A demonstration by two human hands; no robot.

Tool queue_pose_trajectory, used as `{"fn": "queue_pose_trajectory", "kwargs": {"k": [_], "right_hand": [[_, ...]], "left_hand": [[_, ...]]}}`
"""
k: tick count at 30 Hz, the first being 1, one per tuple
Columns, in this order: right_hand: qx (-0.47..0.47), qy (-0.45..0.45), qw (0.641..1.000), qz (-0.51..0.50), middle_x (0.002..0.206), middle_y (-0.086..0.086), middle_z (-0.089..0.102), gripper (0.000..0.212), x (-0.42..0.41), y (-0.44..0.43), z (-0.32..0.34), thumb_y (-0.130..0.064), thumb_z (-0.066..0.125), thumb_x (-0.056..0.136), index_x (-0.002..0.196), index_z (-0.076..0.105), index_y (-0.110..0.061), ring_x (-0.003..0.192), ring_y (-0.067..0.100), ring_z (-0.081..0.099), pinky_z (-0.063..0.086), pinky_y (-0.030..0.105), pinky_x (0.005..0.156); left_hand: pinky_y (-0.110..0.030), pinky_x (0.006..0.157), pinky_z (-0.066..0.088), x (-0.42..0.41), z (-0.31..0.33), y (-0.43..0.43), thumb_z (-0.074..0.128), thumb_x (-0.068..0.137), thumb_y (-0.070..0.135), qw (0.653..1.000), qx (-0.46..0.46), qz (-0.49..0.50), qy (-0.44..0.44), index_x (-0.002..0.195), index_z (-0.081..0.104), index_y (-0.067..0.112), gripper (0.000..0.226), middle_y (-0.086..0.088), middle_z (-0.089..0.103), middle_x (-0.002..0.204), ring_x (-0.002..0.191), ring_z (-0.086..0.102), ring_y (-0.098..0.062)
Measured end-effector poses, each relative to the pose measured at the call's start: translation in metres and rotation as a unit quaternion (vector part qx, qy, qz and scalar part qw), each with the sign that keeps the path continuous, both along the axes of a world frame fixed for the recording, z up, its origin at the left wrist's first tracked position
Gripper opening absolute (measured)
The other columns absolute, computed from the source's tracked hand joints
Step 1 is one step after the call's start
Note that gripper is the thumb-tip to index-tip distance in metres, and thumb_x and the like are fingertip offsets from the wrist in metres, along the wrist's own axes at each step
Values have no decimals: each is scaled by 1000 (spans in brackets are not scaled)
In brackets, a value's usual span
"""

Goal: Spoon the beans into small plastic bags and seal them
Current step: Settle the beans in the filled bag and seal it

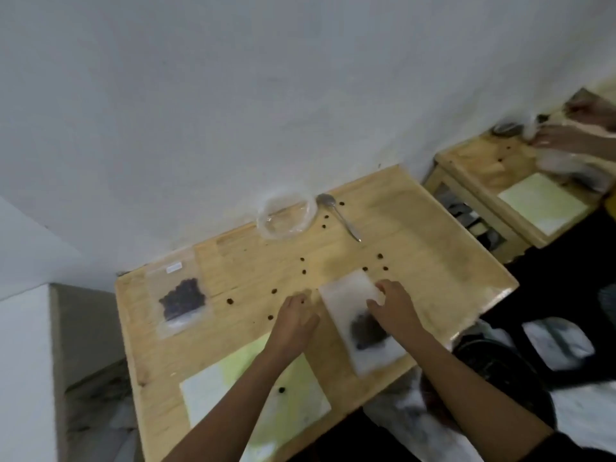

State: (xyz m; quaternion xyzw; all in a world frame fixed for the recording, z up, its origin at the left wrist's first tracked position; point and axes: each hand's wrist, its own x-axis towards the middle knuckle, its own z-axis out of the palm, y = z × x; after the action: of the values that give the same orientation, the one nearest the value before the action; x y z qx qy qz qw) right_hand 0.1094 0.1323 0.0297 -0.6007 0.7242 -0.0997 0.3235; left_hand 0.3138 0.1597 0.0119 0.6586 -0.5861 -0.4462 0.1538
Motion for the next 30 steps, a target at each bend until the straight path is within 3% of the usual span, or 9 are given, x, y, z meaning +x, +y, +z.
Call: {"fn": "queue_pose_trajectory", "kwargs": {"k": [3,6,11,17,22,24,27,30], "right_hand": [[16,-6,1000,-9,116,13,48,35,-14,21,-8,-19,52,93,124,47,-5,99,24,49,39,29,77],[-18,-11,1000,-12,107,10,51,32,-15,32,-12,-21,53,93,120,51,-4,90,18,45,35,24,73],[-37,-21,999,-22,127,11,51,45,-10,39,-12,-18,55,92,133,45,-5,116,24,48,40,27,92],[-60,-36,997,-42,135,11,49,50,-5,46,-9,-12,57,90,137,42,-3,126,24,44,34,25,102],[-87,-50,993,-57,127,11,53,44,-3,47,-5,-8,57,88,131,49,-4,116,21,49,38,22,92],[-88,-73,991,-69,121,10,56,40,1,44,2,-6,58,88,127,52,-5,104,16,52,42,21,85],[-110,-103,987,-54,116,9,59,35,13,35,14,-6,60,87,122,55,-5,94,13,54,47,22,82],[-140,-127,982,-21,109,9,63,30,35,27,26,-5,61,87,116,59,-5,89,14,57,49,22,80]], "left_hand": [[-26,107,25,-27,-8,16,52,96,32,998,50,-4,24,148,20,10,65,-7,23,154,140,25,-21],[-13,88,29,-45,-2,26,53,95,26,994,39,24,99,145,25,15,58,3,36,141,129,36,-11],[-3,76,40,-57,-4,34,51,96,19,984,11,47,174,144,23,24,55,14,42,128,112,44,-2],[-12,79,48,-62,-9,38,52,94,13,982,9,57,180,140,27,22,53,4,51,126,113,54,-12],[-40,91,51,-59,-2,38,52,85,33,978,-2,77,194,131,37,17,52,-5,53,124,115,54,-23],[-38,99,44,-53,10,38,51,89,37,976,-16,92,195,136,36,14,55,3,47,135,123,48,-21],[-31,111,30,-34,21,37,50,97,23,965,-30,140,219,149,21,14,60,10,28,148,137,32,-12],[-25,98,44,-8,32,36,52,96,17,951,-72,197,226,146,31,17,54,2,37,147,127,47,-19]]}}
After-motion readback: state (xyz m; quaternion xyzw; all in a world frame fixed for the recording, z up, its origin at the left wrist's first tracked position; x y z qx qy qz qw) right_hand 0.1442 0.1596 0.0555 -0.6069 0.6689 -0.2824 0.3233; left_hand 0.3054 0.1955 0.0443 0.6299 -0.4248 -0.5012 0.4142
